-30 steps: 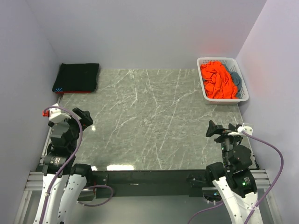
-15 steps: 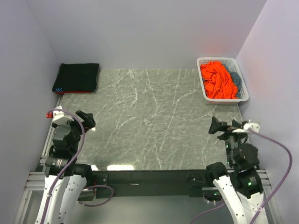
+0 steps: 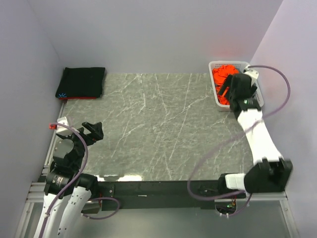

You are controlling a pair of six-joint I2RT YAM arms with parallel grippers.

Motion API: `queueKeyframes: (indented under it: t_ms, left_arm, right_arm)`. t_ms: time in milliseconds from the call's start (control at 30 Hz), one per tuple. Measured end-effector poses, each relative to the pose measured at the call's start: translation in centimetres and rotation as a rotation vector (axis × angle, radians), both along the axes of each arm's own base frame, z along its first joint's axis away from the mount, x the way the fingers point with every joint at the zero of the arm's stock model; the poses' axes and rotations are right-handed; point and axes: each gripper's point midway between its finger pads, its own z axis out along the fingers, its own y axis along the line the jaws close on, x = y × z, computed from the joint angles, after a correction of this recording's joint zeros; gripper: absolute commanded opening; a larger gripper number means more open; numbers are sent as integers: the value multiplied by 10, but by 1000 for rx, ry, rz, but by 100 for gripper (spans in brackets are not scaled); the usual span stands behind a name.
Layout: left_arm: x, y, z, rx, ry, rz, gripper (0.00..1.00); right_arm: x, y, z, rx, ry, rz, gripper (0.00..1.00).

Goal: Fold and stack the t-shirts
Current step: Grab the tshirt from the pile, then move the tshirt to the center of the board

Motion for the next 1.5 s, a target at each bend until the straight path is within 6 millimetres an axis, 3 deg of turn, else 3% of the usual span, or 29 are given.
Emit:
queueKeyframes:
  t_ms: [200, 333, 433, 533, 567, 600, 633, 733, 833, 933, 1067, 1133, 1200, 1300, 1333, 1433, 1500]
  left_arm:
    - [-2, -5, 1, -1, -7, -26, 99]
    - [-1, -6, 0, 0, -3, -29, 99]
    - [-1, -6, 0, 1, 0, -29, 99]
    - [1, -7, -3, 4, 11, -30, 99]
    - [1, -7, -3, 6, 15, -30, 99]
    - [2, -7, -4, 8, 19, -30, 99]
    - [2, -7, -5, 10, 20, -30, 100]
    - [2, -7, -5, 11, 22, -33, 99]
    - [2, -8, -5, 13, 22, -38, 99]
    - [2, -9, -5, 12, 20, -41, 100]
    - [1, -8, -3, 10, 13, -41, 100]
    - [0, -8, -2, 9, 8, -41, 100]
    - [0, -8, -2, 9, 8, -40, 99]
    - [0, -8, -2, 9, 9, -40, 99]
    - [0, -8, -2, 10, 10, -40, 99]
    - [2, -8, -5, 12, 21, -39, 100]
    - [3, -9, -6, 13, 27, -40, 99]
  right_arm:
    - [83, -50, -61, 186, 136, -106, 76]
    - [121, -54, -112, 260, 217, -101, 75]
    - [132, -52, -151, 293, 284, -103, 73]
    - [132, -50, -182, 316, 341, -116, 63]
    - [133, -51, -186, 319, 344, -119, 52]
    - [133, -52, -186, 320, 342, -122, 44]
    - [134, -52, -185, 319, 338, -122, 29]
    - [132, -54, -174, 307, 319, -128, 11]
    - [128, -56, -150, 285, 287, -132, 6]
    - [121, -58, -105, 244, 219, -133, 3]
    - [102, -47, -27, 185, 102, -104, 1]
    - [93, -31, 22, 153, 26, -51, 1]
    - [84, -9, 66, 127, -45, 20, 1]
    - [58, 55, 141, 102, -174, 220, 1]
    - [53, 72, 149, 109, -188, 272, 1]
    - [10, 139, 198, 179, -295, 537, 1]
    - [-20, 165, 221, 236, -358, 671, 2]
